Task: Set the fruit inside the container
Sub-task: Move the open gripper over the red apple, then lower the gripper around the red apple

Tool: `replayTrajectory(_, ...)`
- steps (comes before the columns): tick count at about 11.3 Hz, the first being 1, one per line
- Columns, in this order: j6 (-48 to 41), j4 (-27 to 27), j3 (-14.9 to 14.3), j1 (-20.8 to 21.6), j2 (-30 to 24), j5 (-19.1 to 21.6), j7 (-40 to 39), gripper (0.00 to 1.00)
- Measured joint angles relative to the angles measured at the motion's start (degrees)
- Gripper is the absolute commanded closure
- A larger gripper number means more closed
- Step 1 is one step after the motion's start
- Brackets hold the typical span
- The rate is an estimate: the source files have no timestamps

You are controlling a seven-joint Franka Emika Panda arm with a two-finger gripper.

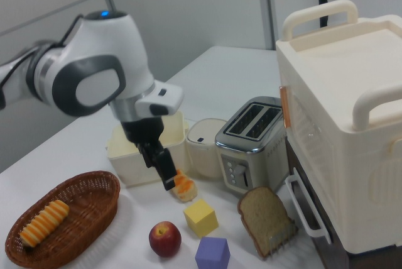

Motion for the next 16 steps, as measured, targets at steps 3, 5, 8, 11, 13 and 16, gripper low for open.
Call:
replayTrajectory(3, 11.05, -11.16, 6.13, -2.59, -2.78, 0.0, 5.7, 0.0)
replayTrajectory(5, 16.48, -16.02, 6.95, -2.95, -3.29, 0.0, 6.78, 0.0)
replayTrajectory(8, 22.11, -20.58, 7.24, -3.04, -2.59, 0.0, 7.2, 0.0)
replayTrajectory(11, 26.08, -21.82, 7.63, -3.03, 1.41, 0.0, 7.2, 0.0)
replayTrajectory(13, 28.89, -21.86, 8.21, -2.94, 4.4, 0.0, 7.2, 0.0)
replayTrajectory(16, 30.17, -21.85, 9.02, -2.66, 6.53, 0.0, 7.21, 0.0)
